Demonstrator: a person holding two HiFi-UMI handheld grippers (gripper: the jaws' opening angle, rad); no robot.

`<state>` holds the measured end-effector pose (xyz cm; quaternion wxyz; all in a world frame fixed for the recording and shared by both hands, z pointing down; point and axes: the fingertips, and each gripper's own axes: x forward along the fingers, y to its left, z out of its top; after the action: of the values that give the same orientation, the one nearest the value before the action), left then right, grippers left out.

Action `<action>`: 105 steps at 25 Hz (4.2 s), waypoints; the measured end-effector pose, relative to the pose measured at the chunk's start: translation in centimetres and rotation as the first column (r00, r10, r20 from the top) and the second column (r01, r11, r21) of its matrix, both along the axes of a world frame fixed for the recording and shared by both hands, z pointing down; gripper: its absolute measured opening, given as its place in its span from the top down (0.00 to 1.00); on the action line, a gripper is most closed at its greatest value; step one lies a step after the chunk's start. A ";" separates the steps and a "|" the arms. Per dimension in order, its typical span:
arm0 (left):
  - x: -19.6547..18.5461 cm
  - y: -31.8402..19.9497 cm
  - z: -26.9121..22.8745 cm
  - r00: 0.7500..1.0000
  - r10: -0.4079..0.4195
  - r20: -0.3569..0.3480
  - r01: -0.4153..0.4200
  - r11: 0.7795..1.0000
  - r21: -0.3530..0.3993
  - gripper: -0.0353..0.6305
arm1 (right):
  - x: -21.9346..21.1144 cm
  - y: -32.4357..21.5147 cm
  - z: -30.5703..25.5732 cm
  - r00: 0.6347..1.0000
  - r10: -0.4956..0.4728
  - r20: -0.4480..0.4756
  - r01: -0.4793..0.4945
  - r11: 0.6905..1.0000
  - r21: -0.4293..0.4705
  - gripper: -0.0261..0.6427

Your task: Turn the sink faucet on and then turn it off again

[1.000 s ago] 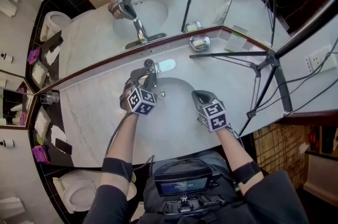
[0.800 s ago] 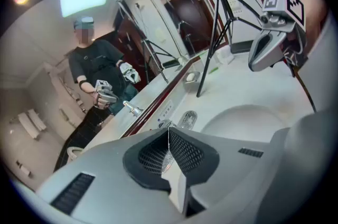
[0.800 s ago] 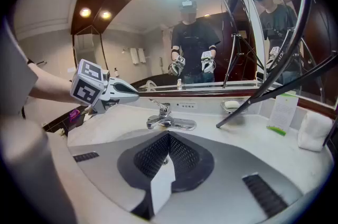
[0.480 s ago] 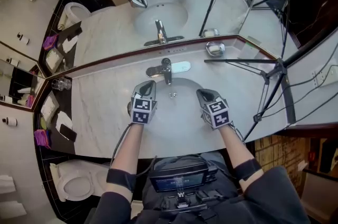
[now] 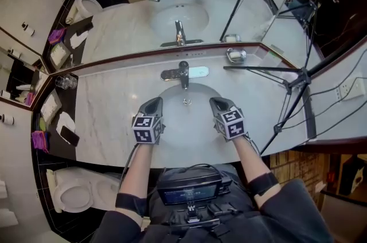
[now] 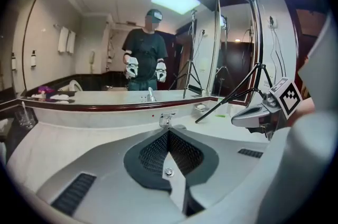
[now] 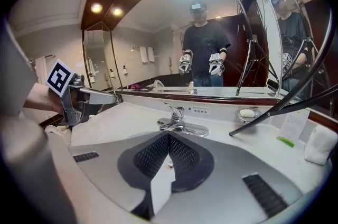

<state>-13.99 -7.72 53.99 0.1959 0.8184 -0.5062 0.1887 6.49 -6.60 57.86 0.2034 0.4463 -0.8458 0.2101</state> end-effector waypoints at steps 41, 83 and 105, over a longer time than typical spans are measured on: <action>-2.9 0.4 4.1 0.997 -0.070 0.023 0.071 0.995 -0.067 0.94 | -12.3 -13.8 2.3 0.627 -0.380 -0.680 0.612 0.780 0.129 0.66; -3.4 0.4 6.4 0.996 -0.089 0.001 0.089 0.990 -0.112 0.94 | -13.5 -10.6 7.4 0.404 -0.478 -0.780 0.743 0.669 -0.024 0.78; -4.7 2.1 5.4 0.993 -0.119 0.017 0.120 0.989 -0.083 0.94 | -12.1 -9.1 5.5 0.603 -0.395 -0.694 0.599 0.798 0.067 0.79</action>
<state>-18.67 -5.67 59.40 0.2382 0.7765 -0.5470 0.2028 -5.62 -15.75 63.34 0.4649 0.2587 -0.8331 -0.1513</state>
